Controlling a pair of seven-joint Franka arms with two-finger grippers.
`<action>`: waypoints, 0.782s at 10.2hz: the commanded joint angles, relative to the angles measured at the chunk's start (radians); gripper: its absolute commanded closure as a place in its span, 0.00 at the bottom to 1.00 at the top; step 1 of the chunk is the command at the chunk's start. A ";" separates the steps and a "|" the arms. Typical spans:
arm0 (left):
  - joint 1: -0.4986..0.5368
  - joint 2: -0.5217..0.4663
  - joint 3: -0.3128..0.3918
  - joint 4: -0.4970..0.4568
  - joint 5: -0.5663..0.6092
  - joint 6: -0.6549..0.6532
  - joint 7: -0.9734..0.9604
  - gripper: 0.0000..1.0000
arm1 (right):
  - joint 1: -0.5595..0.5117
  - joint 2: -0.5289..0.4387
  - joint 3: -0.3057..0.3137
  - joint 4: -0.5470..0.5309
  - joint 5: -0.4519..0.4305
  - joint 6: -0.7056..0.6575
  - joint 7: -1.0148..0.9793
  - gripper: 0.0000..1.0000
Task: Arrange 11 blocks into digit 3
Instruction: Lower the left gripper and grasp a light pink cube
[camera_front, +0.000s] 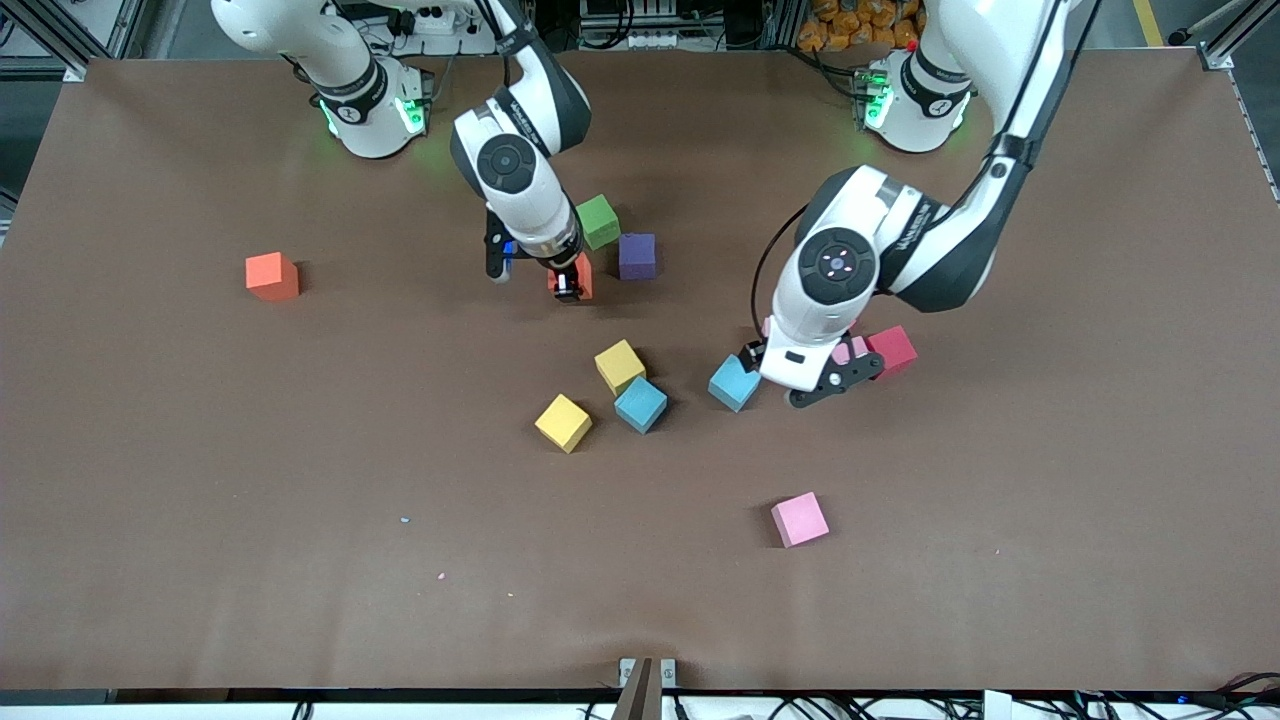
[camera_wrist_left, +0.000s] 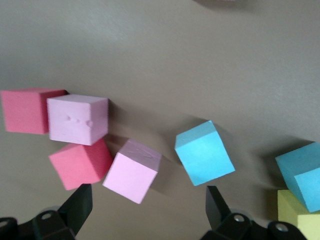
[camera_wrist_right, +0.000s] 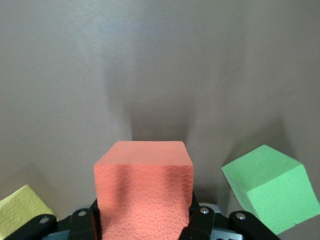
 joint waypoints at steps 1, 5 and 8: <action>-0.017 0.030 -0.001 0.018 0.026 0.040 -0.110 0.00 | 0.044 0.030 -0.007 -0.005 0.025 0.042 0.063 1.00; -0.011 0.049 -0.001 0.007 0.024 0.062 -0.263 0.00 | 0.095 0.071 -0.007 -0.005 0.057 0.074 0.066 1.00; 0.003 0.010 -0.007 -0.083 0.030 0.071 -0.241 0.00 | 0.110 0.085 -0.007 -0.005 0.058 0.077 0.066 1.00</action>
